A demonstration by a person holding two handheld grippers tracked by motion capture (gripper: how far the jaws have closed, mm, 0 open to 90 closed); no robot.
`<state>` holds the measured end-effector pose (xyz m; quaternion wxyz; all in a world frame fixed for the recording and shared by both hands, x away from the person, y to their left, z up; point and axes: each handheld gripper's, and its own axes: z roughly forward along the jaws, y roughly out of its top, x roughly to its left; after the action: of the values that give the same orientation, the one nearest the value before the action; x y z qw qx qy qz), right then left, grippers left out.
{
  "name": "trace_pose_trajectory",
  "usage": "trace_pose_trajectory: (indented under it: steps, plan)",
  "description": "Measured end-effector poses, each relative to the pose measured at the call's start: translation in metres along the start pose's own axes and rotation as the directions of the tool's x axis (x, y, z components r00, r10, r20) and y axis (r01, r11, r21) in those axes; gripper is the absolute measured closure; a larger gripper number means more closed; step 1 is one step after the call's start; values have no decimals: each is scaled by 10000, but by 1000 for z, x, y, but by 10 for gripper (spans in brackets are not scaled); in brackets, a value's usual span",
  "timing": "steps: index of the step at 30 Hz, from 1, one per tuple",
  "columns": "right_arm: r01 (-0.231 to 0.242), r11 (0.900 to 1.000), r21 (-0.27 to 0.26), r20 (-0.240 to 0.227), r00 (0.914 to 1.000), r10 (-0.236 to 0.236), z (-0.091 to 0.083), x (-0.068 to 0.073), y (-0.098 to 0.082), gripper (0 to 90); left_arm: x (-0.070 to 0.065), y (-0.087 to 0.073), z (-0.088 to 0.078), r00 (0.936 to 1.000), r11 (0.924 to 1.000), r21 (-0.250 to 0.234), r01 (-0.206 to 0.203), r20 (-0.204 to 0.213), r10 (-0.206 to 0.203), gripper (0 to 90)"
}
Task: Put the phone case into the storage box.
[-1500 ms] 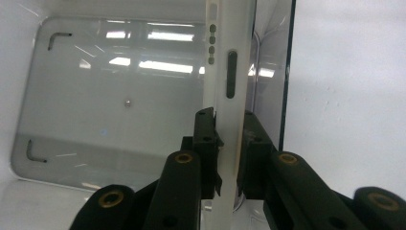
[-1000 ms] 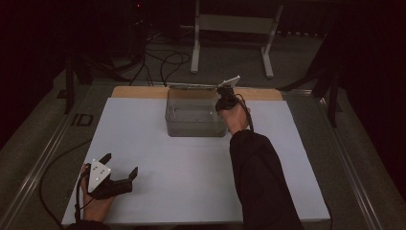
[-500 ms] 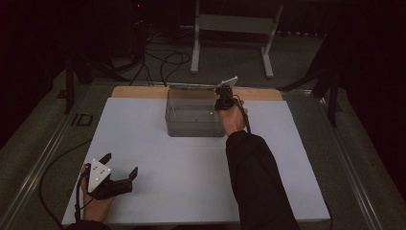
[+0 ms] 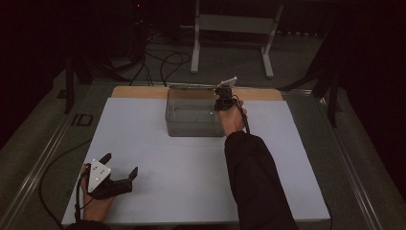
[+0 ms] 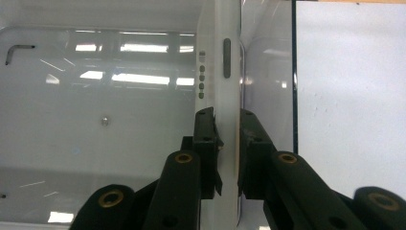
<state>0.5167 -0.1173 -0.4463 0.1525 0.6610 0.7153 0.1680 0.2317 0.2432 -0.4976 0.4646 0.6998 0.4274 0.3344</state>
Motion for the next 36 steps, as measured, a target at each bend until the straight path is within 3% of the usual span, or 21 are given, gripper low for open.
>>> trace_pose_trajectory:
  steps: [36]
  plan:
    - [73, 9999, -131, 37, 10000, -72, -3, 0, 0, 783, -1, 0, 0, 10000, 10000, -8, -7, 7, 7, 8]
